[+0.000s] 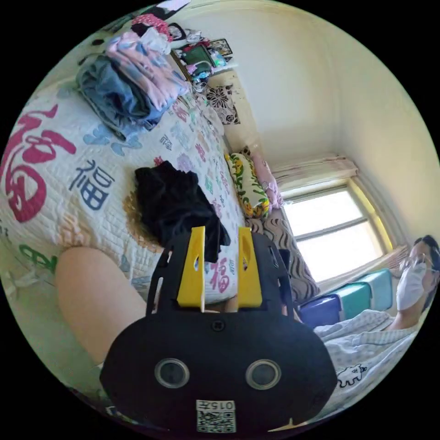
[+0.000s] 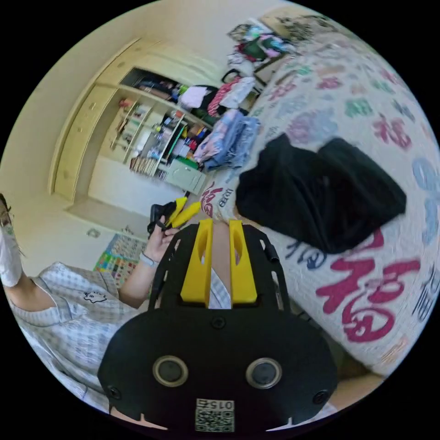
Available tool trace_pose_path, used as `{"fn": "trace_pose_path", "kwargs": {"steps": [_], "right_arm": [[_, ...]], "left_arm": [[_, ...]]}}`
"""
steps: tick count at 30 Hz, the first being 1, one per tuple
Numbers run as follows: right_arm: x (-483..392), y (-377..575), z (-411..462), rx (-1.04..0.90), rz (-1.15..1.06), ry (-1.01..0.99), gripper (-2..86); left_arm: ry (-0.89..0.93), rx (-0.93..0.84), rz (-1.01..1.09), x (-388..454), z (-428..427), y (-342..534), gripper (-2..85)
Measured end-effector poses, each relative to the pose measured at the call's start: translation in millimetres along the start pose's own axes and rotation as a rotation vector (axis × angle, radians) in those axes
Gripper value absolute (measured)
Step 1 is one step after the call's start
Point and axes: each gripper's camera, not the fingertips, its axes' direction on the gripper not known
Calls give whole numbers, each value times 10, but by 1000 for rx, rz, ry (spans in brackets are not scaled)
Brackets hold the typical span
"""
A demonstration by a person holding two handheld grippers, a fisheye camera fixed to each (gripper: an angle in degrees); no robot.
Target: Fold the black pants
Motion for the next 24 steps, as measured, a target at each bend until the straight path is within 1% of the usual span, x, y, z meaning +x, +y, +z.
{"fn": "trace_pose_path", "kwargs": {"steps": [2,3,5,6,7,8,9,11,12,14,15,16,17,18,19,20,21,23,24], "right_arm": [[244,250,-112,47,102,22,64],[277,290,-135,57,115,32,66],[332,359,-187,93,140,90,71],[331,356,-189,104,138,102,73],[319,329,-172,114,126,121,77],[306,275,-129,110,116,153,82],[301,238,-100,106,113,175,85],[254,8,30,95,78,299,98],[233,-72,71,85,62,329,100],[156,-386,284,27,-4,427,100],[155,-459,361,-6,-14,444,99],[189,-579,536,-95,-23,455,79],[267,-643,695,-176,-15,436,53],[314,-652,752,-208,-7,423,38],[398,-622,786,-223,21,395,18],[432,-527,699,-167,29,348,7],[442,-456,627,-130,32,320,5],[524,-23,232,27,83,246,-1],[560,117,123,65,105,233,-2]], "left_arm": [[-168,-6,94,149,127,-254,140],[-206,-12,123,189,184,-326,145],[-377,-70,244,312,532,-608,158],[-408,-94,262,322,646,-671,160],[-414,-164,287,323,894,-786,164],[-349,-235,292,308,1138,-885,163],[-338,-250,287,299,1245,-928,163],[-464,-269,308,300,1643,-1015,166],[-482,-294,305,287,1754,-1022,165],[-496,-468,260,182,2218,-977,151],[-503,-492,266,178,2296,-945,136],[-531,-487,282,223,2367,-875,104],[-492,-445,318,342,2343,-799,65],[-440,-411,347,423,2306,-749,45],[-333,-369,394,591,2232,-635,38],[-257,-370,442,773,2174,-500,33],[-233,-366,474,872,2140,-420,32],[-166,-362,574,1199,2051,-72,29],[-153,-369,595,1259,2054,18,30]]}}
